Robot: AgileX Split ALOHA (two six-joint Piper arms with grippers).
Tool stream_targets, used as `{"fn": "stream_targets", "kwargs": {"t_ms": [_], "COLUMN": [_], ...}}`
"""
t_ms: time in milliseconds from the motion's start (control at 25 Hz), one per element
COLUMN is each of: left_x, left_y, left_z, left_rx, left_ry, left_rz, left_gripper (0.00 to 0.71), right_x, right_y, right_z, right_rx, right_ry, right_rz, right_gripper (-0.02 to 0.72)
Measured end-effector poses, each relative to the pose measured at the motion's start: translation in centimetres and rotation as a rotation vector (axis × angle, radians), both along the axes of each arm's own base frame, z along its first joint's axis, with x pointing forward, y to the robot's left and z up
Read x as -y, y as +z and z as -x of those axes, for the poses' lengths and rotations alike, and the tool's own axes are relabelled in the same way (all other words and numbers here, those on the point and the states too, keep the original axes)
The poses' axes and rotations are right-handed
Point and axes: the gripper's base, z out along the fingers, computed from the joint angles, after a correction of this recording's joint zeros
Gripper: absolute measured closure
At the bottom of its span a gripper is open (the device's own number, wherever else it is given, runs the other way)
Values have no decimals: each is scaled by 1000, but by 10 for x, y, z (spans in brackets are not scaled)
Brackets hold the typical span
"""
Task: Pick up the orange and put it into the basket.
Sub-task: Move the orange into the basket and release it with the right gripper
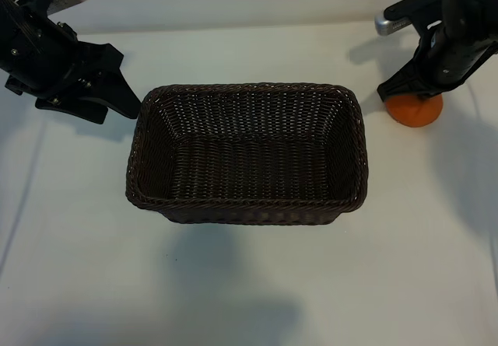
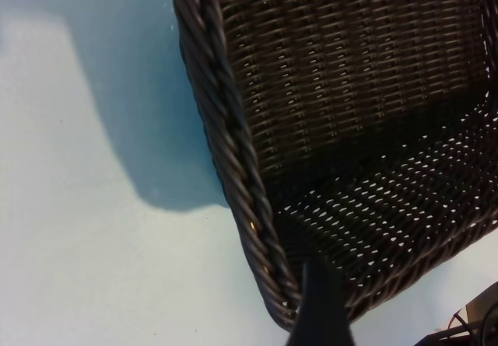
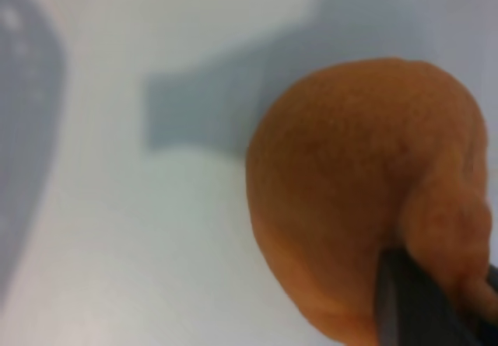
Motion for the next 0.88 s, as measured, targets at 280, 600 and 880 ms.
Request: {"fn": "stream_targets", "kwargs": {"t_ms": [280,600,880], "left_x": [0,0,0], "left_y": [0,0,0], "left_z": [0,0,0], "left_rx": [0,0,0], "left_ry": [1,1,1], "left_rz": [0,0,0], "left_gripper": [135,135,135], "right_x": [3,7,-1], "right_y": [51,112,145], "right_z": [18,55,87], "right_rx": [48,75,50], "right_ry": [-11,-26,11], "right_rz": [3,-8,-138], "right_gripper": [604,606,606]}}
